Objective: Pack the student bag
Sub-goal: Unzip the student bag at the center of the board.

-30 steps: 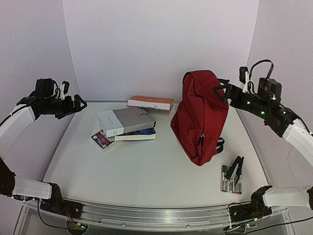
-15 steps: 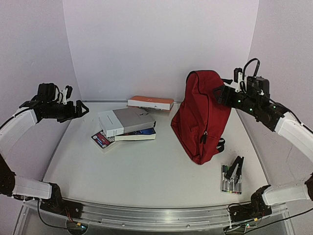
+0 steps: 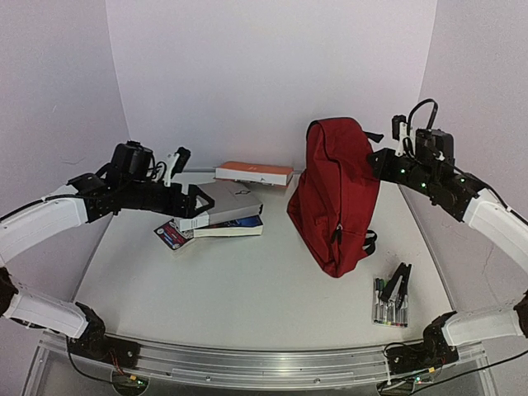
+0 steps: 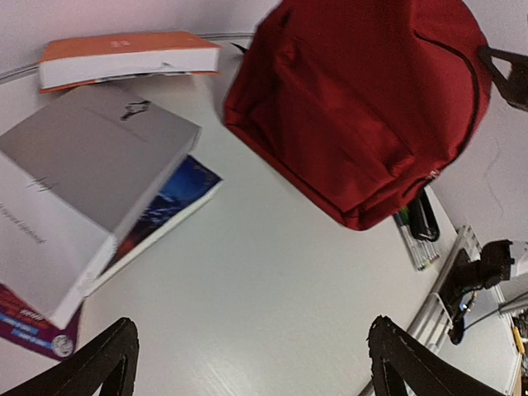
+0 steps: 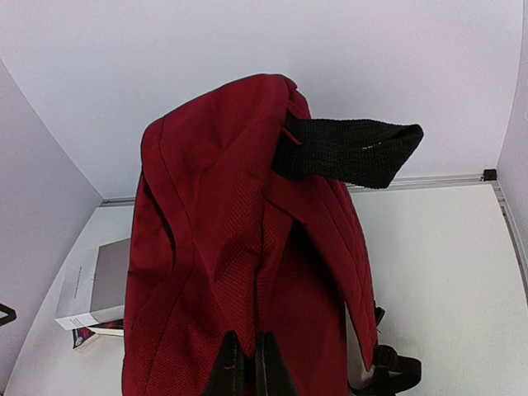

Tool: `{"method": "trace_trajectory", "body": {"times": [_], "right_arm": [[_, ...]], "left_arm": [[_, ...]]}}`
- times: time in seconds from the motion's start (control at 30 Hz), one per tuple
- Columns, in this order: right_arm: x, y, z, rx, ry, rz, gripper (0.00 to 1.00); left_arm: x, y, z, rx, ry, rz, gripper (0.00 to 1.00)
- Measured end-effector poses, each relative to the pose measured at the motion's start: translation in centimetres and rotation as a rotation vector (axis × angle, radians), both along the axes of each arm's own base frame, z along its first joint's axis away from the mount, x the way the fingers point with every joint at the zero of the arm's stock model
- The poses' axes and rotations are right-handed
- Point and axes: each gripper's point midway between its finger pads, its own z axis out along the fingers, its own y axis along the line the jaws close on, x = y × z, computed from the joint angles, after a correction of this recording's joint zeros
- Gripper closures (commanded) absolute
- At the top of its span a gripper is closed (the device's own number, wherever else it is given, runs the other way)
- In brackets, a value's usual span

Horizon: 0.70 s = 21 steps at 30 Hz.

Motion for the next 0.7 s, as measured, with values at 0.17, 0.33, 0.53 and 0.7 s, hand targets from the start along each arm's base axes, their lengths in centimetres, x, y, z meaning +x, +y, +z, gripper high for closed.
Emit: {"method": "trace_trajectory", "body": {"times": [0.17, 0.33, 0.53, 0.7], "right_arm": [[-1.2, -0.2, 0.3, 0.034, -0.007, 0.012, 1.00], [-1.9, -0.5, 0.5, 0.053, -0.008, 0.004, 1.00], [-1.8, -0.9, 0.5, 0.066, -0.006, -0.028, 1.00], [-1.7, -1.3, 0.4, 0.082, -0.004, -0.055, 1.00]], "left_arm": [[-3.6, -9.7, -0.8, -0.043, -0.029, -0.155, 0.12], [-6.4, -18.2, -3.1, -0.079, 0.005, -0.263, 0.23], [-7.3, -23.6, -3.8, -0.196, 0.083, -0.299, 0.37], [-7.0, -26.3, -3.6, -0.320, 0.153, -0.297, 0.42]]}}
